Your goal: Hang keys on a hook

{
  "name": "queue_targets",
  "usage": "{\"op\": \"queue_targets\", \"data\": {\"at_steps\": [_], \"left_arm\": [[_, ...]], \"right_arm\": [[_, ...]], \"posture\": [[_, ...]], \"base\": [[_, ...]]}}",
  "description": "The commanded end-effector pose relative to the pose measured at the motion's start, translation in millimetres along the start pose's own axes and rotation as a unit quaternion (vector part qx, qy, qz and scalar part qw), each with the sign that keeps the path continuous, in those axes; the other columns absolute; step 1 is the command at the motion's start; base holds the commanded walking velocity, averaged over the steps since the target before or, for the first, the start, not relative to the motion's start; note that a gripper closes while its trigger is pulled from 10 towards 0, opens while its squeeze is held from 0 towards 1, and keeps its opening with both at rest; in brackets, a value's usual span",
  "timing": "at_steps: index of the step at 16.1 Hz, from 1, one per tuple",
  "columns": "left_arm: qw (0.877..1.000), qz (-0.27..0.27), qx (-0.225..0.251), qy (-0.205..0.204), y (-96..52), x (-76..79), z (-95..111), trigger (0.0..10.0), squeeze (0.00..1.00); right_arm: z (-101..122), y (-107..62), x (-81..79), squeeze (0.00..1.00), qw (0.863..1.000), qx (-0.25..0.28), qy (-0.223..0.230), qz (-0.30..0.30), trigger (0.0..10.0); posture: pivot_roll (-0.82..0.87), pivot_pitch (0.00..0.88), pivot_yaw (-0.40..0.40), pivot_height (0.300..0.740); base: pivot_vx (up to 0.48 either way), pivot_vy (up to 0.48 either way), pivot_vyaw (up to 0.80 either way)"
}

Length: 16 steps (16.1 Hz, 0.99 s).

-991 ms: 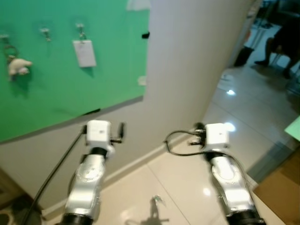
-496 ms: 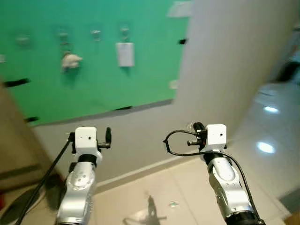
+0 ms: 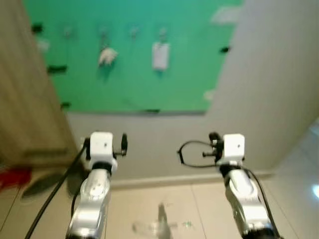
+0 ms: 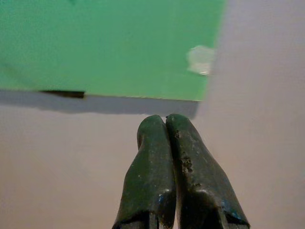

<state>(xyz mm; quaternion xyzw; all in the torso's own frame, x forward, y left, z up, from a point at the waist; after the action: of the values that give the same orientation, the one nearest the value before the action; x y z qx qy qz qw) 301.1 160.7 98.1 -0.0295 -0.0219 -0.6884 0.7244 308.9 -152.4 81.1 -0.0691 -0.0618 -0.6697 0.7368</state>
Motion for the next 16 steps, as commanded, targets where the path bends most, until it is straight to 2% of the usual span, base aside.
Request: {"op": "queue_targets", "data": {"at_steps": [1, 4, 5, 7, 9, 10, 11, 12, 13, 14, 16], "left_arm": [[1.0, 0.01, -0.012, -0.002, 1.6, -3.7, -2.5, 10.0, 0.0], [1.0, 0.012, -0.015, 0.005, 5.3, -5.3, -1.6, 10.0, 0.0], [1.0, 0.011, -0.012, 0.009, 7.2, -6.5, 0.0, 10.0, 0.0], [1.0, 0.008, -0.009, 0.011, 8.6, -6.8, 2.2, 10.0, 0.0], [1.0, -0.003, -0.006, 0.02, 6.5, -5.8, 2.1, 10.0, 0.0], [0.999, -0.01, -0.01, 0.035, 0.9, -7.2, -0.8, 10.0, 0.0], [0.998, -0.023, -0.047, 0.03, -10.9, -9.4, -13.3, 10.0, 0.0], [0.994, -0.056, -0.088, 0.016, -23.4, -5.1, -25.7, 10.0, 0.0], [0.987, -0.105, -0.117, 0.019, -38.2, 3.8, -34.7, 10.0, 0.0], [0.985, -0.121, -0.118, 0.018, -45.7, 5.5, -36.0, 10.0, 0.0], [0.984, -0.135, -0.109, -0.024, -44.5, 9.6, -32.4, 10.0, 0.0]], "right_arm": [[4.1, 2.1, -2.0, 0.35, 1.0, 0.008, 0.004, 0.005, 0.0], [4.0, 2.0, -3.0, 0.34, 1.0, 0.009, 0.006, 0.008, 0.0], [3.7, 2.2, -4.3, 0.27, 1.0, 0.008, 0.006, 0.013, 0.0], [3.7, 1.2, -8.3, 0.22, 1.0, 0.009, 0.002, 0.024, 0.0], [4.7, 0.4, -9.0, 0.25, 1.0, 0.015, -0.001, 0.024, 0.0], [3.9, -0.6, -7.2, 0.26, 1.0, 0.014, 0.0, 0.021, 0.0], [1.8, -2.6, -4.5, 0.25, 1.0, 0.01, 0.0, 0.019, 0.0], [-0.3, -6.3, -1.4, 0.26, 1.0, 0.006, -0.002, 0.019, 0.0], [-6.2, -15.4, 4.4, 0.26, 1.0, -0.009, -0.006, 0.018, 0.0], [-13.8, -25.4, 8.2, 0.26, 0.999, -0.025, -0.012, 0.02, 0.0], [-28.2, -45.3, 11.5, 0.26, 0.998, -0.058, -0.016, 0.03, 0.0]], "posture": [[-0.03, 0.0, -0.043, 0.732], [-0.03, 0.0, -0.042, 0.732], [-0.03, 0.0, -0.042, 0.732], [-0.03, 0.0, -0.04, 0.732], [-0.03, 0.0, -0.038, 0.732], [-0.04, 0.0, -0.037, 0.732], [-0.04, 0.0, -0.038, 0.732], [-0.03, 0.0, -0.039, 0.732], [-0.03, 0.0, -0.043, 0.732], [-0.02, 0.0, -0.044, 0.732], [-0.01, 0.0, -0.051, 0.732]], "base": [[0.0, 0.0, 0.66], [0.0, 0.0, 0.66], [0.0, 0.0, 0.66], [0.0, 0.0, 0.66], [0.0, 0.0, 0.66], [0.0, 0.0, 0.66], [0.0, 0.0, 0.65], [0.0, 0.0, 0.65], [0.0, 0.0, 0.64], [0.0, 0.0, 0.63], [0.0, 0.0, 0.62]]}}
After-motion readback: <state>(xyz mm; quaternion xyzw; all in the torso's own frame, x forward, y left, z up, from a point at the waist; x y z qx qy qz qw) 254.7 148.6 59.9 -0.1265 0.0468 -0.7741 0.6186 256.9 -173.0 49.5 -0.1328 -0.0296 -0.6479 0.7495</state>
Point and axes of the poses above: a point about 5 cm out from each wrist's last joint towards the gripper, its own y axis pointing out of the wrist towards the gripper, its own z axis along the axis of the wrist's last joint, x = y × z, the point moved 1 cm from there along y, pointing out of the wrist towards the gripper, and after that the axes turned 10 degrees about -y, right-handed, at the moved point
